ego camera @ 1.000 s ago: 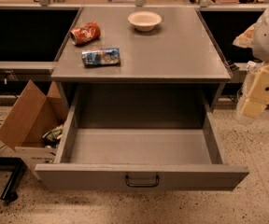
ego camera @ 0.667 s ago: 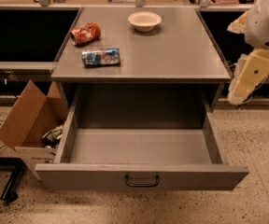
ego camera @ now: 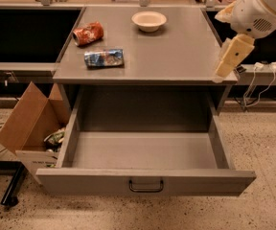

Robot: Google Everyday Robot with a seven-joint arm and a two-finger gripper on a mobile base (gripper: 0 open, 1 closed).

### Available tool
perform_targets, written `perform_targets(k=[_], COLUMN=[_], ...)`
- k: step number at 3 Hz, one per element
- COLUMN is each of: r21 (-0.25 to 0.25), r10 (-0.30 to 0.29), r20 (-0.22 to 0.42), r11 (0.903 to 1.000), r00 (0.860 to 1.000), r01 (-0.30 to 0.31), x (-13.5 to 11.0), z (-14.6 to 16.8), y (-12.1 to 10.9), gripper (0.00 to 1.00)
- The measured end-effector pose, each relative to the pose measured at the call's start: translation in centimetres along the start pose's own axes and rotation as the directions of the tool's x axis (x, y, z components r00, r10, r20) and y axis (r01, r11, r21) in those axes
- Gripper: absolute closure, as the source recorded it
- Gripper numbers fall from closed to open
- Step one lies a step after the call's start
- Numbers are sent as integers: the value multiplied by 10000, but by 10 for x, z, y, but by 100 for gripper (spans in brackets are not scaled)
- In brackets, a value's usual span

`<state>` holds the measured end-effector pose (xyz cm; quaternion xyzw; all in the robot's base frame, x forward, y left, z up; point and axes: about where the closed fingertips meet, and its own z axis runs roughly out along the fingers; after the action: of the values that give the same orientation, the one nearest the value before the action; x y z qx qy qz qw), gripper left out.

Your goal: Place redbull can into top drawer

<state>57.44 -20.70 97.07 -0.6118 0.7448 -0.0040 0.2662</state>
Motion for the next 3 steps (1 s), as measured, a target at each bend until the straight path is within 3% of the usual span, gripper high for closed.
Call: perform_targets(k=[1,2,3], r21=[-652,-1570,-1526], r10=[689,1031,1008], r20=[1155,1672,1698], r11=[9960,9846,9854], r00=[9909,9805,9803], r01=[-616,-768,-749], x=[-11,-27,-34], z=[34,69,80], y=[-20,-28,-31], gripper=[0,0,0])
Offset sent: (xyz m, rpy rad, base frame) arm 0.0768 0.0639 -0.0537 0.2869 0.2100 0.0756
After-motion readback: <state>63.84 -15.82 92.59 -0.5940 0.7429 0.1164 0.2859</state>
